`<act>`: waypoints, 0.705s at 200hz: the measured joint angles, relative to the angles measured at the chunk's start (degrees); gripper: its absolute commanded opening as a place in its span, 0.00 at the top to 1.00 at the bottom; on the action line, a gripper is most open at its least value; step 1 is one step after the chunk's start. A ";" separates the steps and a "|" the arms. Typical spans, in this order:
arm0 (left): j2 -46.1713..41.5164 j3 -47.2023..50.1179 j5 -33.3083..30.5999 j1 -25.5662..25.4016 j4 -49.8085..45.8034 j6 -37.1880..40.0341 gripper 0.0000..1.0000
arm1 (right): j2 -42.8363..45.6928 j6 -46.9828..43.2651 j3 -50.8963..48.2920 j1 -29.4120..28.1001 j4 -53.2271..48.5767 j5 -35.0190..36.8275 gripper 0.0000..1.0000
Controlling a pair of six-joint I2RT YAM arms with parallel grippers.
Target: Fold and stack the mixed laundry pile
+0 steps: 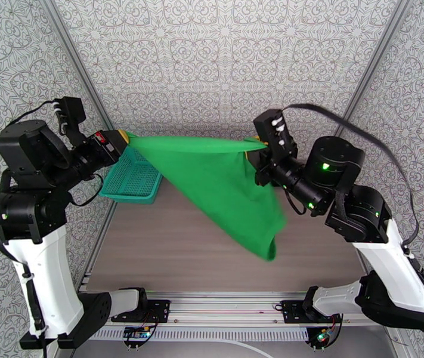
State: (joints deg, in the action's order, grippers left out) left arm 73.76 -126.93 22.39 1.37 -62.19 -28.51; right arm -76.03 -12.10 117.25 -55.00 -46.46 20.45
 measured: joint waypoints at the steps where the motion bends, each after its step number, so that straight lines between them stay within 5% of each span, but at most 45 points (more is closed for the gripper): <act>1: -0.04 0.09 -0.02 -0.07 0.04 0.00 1.00 | 0.09 0.00 -0.11 0.00 -0.33 0.00 1.00; 70: -2.82 12.83 -4.04 -9.20 3.13 -1.31 1.00 | 3.72 0.11 -7.45 0.00 -10.03 -0.02 1.00; 115: -3.23 15.28 -9.07 -9.11 2.95 -1.31 1.00 | 2.60 3.26 -6.54 0.00 -15.08 -7.26 1.00; 141: -4.57 15.30 -9.92 -9.09 2.89 -1.36 1.00 | 1.18 4.17 -5.01 0.00 -17.73 -4.92 1.00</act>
State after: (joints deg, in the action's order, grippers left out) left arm 69.19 -111.63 12.47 -7.73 -59.31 -29.87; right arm -74.85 -7.92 112.25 -55.00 -64.18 15.53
